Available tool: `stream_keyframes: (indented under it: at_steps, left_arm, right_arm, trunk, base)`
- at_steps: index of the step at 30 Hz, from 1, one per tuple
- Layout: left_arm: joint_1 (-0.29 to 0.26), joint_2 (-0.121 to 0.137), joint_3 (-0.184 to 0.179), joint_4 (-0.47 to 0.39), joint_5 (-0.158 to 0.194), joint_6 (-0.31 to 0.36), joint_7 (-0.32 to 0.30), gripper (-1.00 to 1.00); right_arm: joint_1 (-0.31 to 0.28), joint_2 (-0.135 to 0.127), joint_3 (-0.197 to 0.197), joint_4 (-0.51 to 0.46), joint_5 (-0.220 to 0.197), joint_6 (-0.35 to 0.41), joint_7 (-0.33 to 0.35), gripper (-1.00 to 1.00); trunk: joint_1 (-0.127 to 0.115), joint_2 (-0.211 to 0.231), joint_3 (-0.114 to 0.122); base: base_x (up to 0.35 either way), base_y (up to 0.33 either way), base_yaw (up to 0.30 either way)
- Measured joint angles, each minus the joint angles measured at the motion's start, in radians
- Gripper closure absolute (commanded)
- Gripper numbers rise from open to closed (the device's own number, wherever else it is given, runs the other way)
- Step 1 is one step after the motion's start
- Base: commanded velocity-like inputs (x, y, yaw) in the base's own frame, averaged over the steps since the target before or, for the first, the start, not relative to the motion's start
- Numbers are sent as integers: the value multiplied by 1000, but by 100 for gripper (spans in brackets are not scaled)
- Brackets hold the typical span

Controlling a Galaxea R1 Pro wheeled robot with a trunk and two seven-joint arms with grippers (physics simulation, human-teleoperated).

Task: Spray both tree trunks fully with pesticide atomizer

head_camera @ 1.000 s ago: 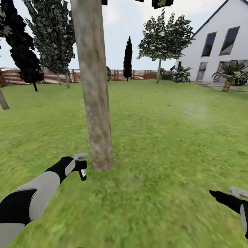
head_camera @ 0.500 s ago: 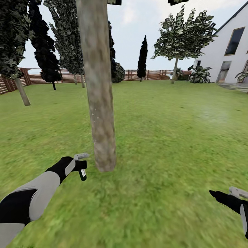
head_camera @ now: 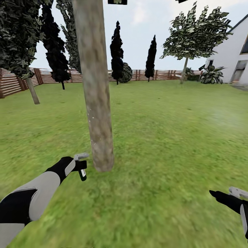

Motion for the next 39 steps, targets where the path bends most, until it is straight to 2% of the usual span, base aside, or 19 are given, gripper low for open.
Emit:
stream_keyframes:
  at_steps: [9, 16, 21, 24, 25, 26, 27, 30, 33, 34, 35, 36, 39]
  left_arm:
    - [-1, 0, 1, 0, 0, -1, 0, 100]
    - [-1, 0, 0, 0, 0, -1, 0, 100]
    - [3, -1, 0, 1, -1, -4, 0, 100]
    - [7, -11, 0, -20, -3, 1, 5, 100]
    - [7, -27, 1, -70, -1, 16, 7, 100]
    - [7, -31, 0, -122, -6, 71, 8, 100]
    - [6, -35, 0, -215, -6, 191, 8, 100]
    - [1, -42, 0, -311, -9, 300, 8, 100]
    - [-18, -42, -1, -321, -14, 334, 21, 100]
    - [-27, -42, -1, -322, -17, 336, 46, 100]
    - [-57, -42, -2, -321, -32, 354, 140, 100]
    - [-70, -43, -1, -322, -16, 385, 182, 100]
    - [-113, -54, -1, -323, -7, 440, 220, 100]
  right_arm:
    - [0, 0, 0, 0, 0, 1, 0, -100]
    - [0, 0, 0, 0, 0, 1, 0, -100]
    - [0, 0, 0, 1, 0, -1, 0, -100]
    - [0, 0, 0, 0, 0, 0, 0, -100]
    - [0, 0, 0, 0, 0, 0, 0, -100]
    - [0, 0, 0, 0, 0, 0, 0, -100]
    - [0, 0, 0, 0, 0, 0, 0, -100]
    - [0, 0, -1, 0, 0, 0, 0, -100]
    - [0, 0, -1, 0, 0, 0, 0, -100]
    - [0, 0, -1, 0, 0, 0, 0, -100]
    - [1, 0, -2, 0, 0, 1, 0, -100]
    - [1, 0, -2, 0, 0, 1, 0, -100]
    - [0, 0, -2, 0, 0, 1, 0, -100]
  trunk:
    - [0, 0, 0]
    - [0, 0, 0]
    - [0, 0, 0]
    - [0, 0, 0]
    - [0, 0, 0]
    - [0, 0, 0]
    - [0, 0, 0]
    - [0, 0, 0]
    - [0, 0, 0]
    - [0, 0, 0]
    - [0, 0, 0]
    - [0, 0, 0]
    - [0, 0, 0]
  base:
    - [96, -326, 105]
    - [166, -274, 228]
    - [79, -92, 194]
    - [4, -4, 22]
    - [1, -1, 3]
    - [0, 0, 1]
    - [0, 0, 0]
    - [0, 0, 0]
    - [0, 0, -7]
    - [0, 0, -174]
    - [0, 0, -156]
    - [0, 0, -80]
    - [0, 0, -23]
